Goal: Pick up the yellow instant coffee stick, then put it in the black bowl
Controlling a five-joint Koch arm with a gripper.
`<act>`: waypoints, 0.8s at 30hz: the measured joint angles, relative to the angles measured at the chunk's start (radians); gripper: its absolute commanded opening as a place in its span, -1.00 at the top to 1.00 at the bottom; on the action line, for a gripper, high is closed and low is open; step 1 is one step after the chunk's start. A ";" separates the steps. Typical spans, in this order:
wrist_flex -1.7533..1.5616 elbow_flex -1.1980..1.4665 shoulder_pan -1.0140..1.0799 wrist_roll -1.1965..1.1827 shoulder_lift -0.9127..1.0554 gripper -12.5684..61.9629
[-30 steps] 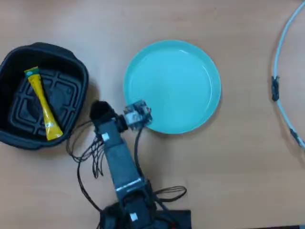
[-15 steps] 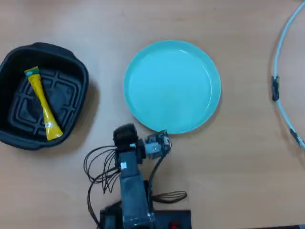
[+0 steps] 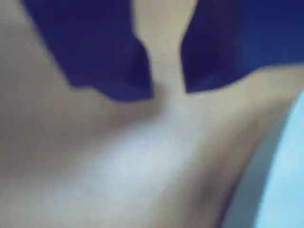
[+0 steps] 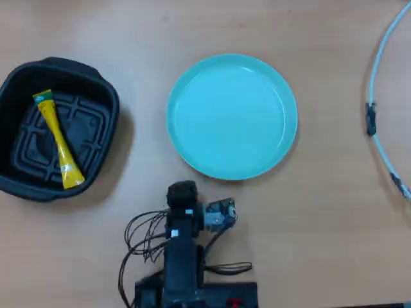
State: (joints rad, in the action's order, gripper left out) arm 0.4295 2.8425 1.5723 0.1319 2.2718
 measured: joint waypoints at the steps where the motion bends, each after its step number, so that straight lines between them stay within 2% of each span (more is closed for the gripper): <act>1: -0.074 0.044 0.000 -0.005 0.000 0.65; 8: -0.486 0.253 0.017 -0.028 0.000 0.65; 14: -0.497 0.278 0.023 -0.181 0.000 0.64; 24: -0.494 0.285 0.000 -0.183 0.000 0.64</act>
State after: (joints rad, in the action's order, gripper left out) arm -0.0644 3.1278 1.5723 -0.0506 2.2718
